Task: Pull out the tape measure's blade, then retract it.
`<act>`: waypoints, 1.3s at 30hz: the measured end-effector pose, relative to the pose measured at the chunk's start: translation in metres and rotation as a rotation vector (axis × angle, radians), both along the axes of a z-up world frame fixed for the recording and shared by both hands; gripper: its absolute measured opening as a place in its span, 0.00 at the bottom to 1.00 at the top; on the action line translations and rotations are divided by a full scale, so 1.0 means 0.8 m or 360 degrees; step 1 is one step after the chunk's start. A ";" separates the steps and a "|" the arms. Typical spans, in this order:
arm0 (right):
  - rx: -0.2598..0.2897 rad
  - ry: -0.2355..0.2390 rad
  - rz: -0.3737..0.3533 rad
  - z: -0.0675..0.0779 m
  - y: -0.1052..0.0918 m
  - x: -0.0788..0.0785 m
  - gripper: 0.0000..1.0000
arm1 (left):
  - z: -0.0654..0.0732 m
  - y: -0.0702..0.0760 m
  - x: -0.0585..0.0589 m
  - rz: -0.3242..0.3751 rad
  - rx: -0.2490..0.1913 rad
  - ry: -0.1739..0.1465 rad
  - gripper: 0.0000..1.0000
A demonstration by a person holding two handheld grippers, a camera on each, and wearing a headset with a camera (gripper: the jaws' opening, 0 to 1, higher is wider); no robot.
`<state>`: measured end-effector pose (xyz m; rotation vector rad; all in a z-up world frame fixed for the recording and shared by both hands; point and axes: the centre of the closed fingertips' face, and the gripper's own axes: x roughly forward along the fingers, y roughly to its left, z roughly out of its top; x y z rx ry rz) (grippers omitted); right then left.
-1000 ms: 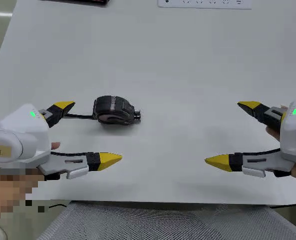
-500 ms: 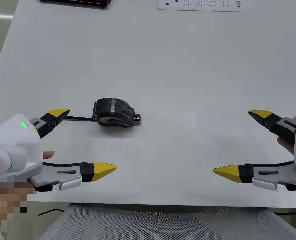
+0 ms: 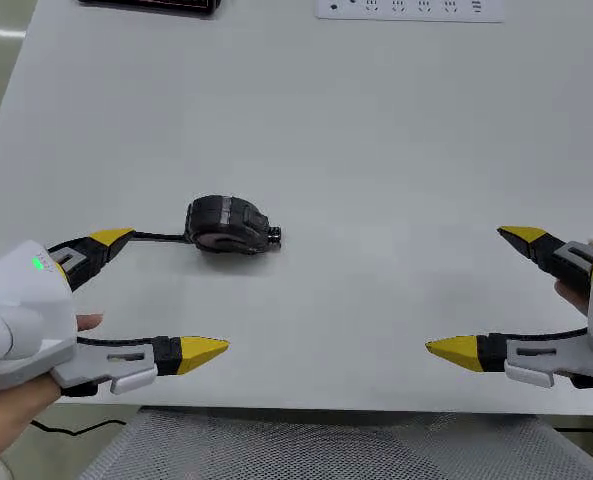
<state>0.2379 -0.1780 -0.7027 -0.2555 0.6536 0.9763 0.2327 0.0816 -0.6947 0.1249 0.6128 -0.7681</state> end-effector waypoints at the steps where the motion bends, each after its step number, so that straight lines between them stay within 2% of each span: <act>1: -0.0002 0.0001 0.0001 0.000 0.000 0.000 0.95 | 0.000 -0.001 0.000 0.0001 -0.0003 0.0001 0.99; 6: -0.0003 0.0003 0.0007 0.000 0.001 0.000 0.95 | -0.001 -0.002 0.000 -0.0002 0.0001 0.0005 0.98; 8: -0.0004 0.0003 0.0008 0.000 0.002 0.000 0.95 | -0.002 -0.003 -0.002 -0.0011 -0.0006 0.0021 0.97; 10: -0.0003 0.0003 0.0009 0.000 0.002 0.001 0.95 | -0.002 -0.002 -0.002 -0.0019 0.0012 0.0016 0.96; 27: -0.0006 0.0013 0.0022 -0.002 0.005 -0.002 0.94 | -0.002 -0.001 -0.001 -0.0029 0.0035 0.0008 0.99; 33: -0.0005 0.0012 0.0023 -0.002 0.005 -0.001 0.94 | -0.004 -0.001 -0.004 -0.0047 0.0042 0.0019 0.99; 35: 0.0000 0.0012 0.0022 -0.001 0.006 -0.001 0.94 | -0.002 -0.004 -0.005 -0.0045 0.0008 0.0030 0.99; 38: -0.0003 0.0013 0.0025 -0.002 0.006 -0.001 0.94 | -0.001 -0.004 -0.003 -0.0049 0.0020 0.0009 0.99; 39: -0.0001 0.0014 0.0025 -0.002 0.007 -0.001 0.94 | -0.001 -0.005 -0.004 -0.0048 0.0010 0.0021 0.99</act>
